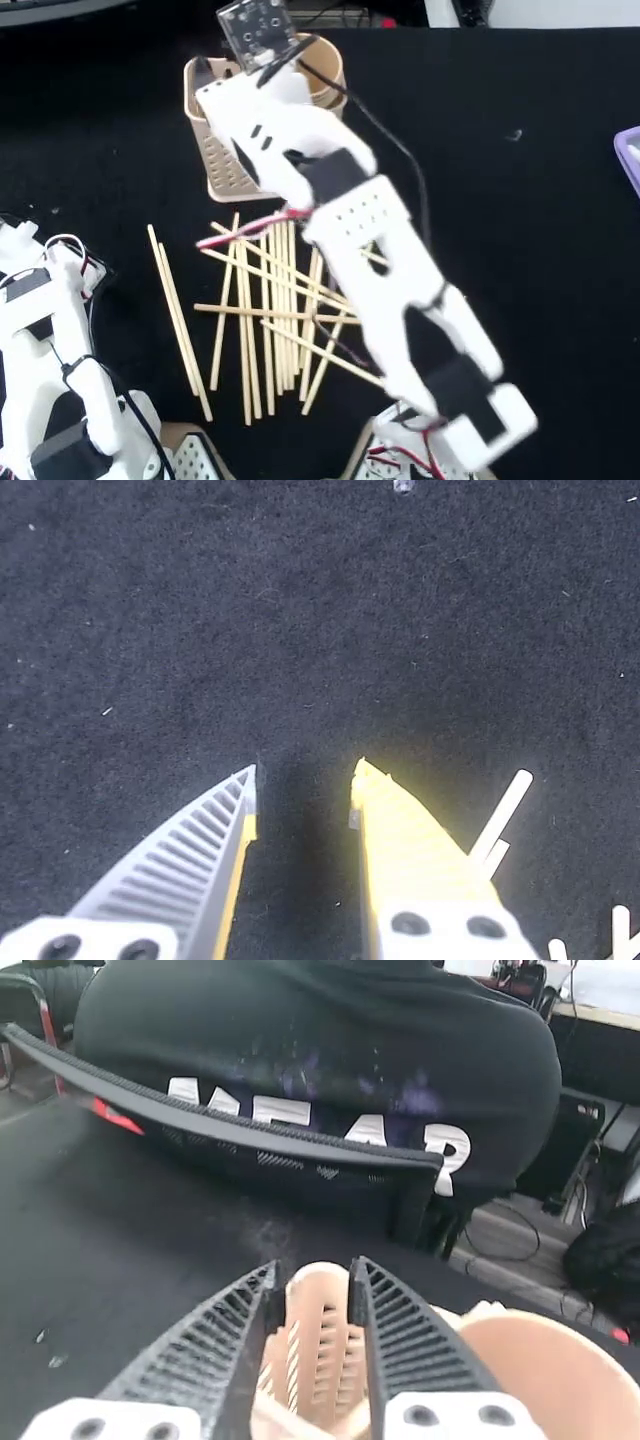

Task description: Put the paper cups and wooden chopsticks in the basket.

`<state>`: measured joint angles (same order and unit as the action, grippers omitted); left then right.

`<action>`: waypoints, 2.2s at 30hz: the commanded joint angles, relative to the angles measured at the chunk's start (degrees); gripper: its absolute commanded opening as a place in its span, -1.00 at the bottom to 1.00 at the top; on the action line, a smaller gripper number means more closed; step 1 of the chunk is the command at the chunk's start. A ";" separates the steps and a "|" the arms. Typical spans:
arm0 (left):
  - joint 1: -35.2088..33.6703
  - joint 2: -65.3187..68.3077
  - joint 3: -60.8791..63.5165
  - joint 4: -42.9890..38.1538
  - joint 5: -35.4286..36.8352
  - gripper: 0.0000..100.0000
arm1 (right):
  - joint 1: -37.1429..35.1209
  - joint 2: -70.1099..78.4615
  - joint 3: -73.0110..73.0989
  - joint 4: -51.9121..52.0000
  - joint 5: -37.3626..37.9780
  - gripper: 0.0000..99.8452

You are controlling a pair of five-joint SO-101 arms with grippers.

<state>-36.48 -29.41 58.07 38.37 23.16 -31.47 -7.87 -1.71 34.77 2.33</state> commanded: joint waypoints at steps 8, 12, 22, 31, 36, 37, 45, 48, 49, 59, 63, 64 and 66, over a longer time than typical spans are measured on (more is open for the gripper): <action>0.40 -1.93 -0.48 -0.70 0.00 -0.68 | -0.44 -18.33 -1.19 26.20 -0.44 -0.76; 0.40 -1.93 -0.48 -0.70 0.00 -0.68 | -0.35 -20.97 -1.19 33.32 -0.44 -0.76; 0.40 -1.93 -0.48 -0.70 0.00 -0.68 | -0.70 -24.84 8.13 39.03 3.25 -0.76; 0.48 -1.93 -0.48 -0.70 0.00 -0.68 | -0.62 -38.46 31.08 38.33 10.37 -0.76; 0.48 -1.93 -0.48 -0.70 0.00 -0.68 | -0.53 -42.86 46.11 31.38 10.99 -0.76; 0.48 -1.93 -0.48 -0.70 0.00 -0.68 | -0.53 -42.86 48.84 29.54 10.99 -0.76; 0.48 -1.93 -0.48 -0.70 0.00 -0.68 | -0.62 -33.98 57.63 19.69 11.16 -0.76; 0.48 -1.85 -0.48 -0.79 0.00 -0.68 | -0.62 -27.21 55.87 20.13 10.81 -0.64; 0.48 -1.85 -0.57 -0.79 0.00 -0.68 | -0.62 -25.01 55.52 20.13 10.81 -0.60; 0.48 -1.93 -0.75 -0.79 0.00 -0.68 | -9.05 -19.03 54.81 21.27 17.41 -0.61; 0.48 -1.93 -0.66 -0.79 0.00 -0.68 | -7.91 -16.48 54.55 20.48 17.41 -0.61; 0.48 -1.93 -0.57 -0.79 0.00 -0.68 | -7.47 -14.99 54.55 19.69 17.41 -0.61; 0.48 -1.93 -0.57 -0.79 0.00 -0.68 | -6.86 -11.47 54.37 18.20 17.41 -0.61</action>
<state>-36.48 -29.41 58.07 38.37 23.16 -39.38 -23.16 55.87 55.08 19.21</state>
